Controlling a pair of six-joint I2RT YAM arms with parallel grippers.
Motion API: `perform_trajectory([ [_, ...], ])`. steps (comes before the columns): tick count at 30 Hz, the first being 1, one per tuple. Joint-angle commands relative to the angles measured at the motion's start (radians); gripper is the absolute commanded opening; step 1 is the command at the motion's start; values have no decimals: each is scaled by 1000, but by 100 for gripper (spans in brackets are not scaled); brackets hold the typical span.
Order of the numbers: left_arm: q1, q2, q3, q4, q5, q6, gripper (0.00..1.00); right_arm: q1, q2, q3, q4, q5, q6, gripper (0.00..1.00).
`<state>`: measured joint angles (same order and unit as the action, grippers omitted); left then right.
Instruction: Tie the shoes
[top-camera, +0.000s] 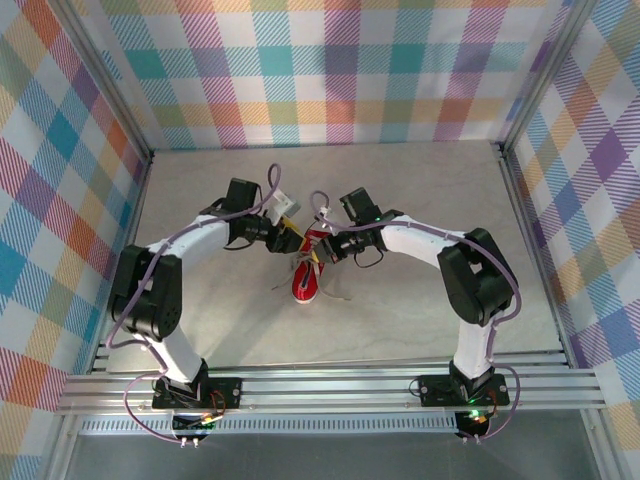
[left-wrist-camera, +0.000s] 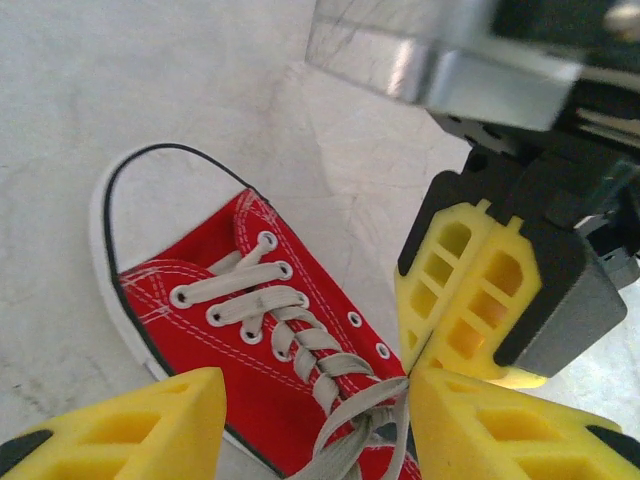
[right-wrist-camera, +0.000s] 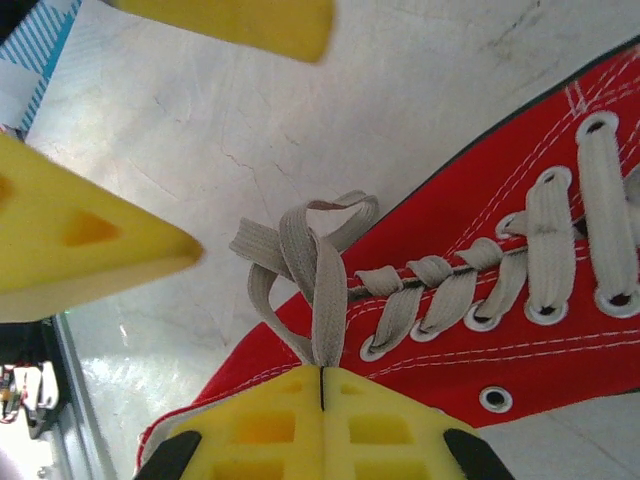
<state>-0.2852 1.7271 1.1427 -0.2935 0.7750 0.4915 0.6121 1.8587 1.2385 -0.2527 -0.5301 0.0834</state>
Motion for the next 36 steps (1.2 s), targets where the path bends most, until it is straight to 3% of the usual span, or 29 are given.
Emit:
perform_trajectory([
  [1, 8, 38, 49, -101, 101, 56, 51, 8, -53, -15, 32, 26, -83, 0],
  [21, 3, 210, 264, -438, 133, 247, 53, 23, -108, -62, 84, 96, -163, 0],
  [36, -38, 269, 342, -513, 60, 272, 48, 31, -127, -92, 119, 104, -166, 0],
])
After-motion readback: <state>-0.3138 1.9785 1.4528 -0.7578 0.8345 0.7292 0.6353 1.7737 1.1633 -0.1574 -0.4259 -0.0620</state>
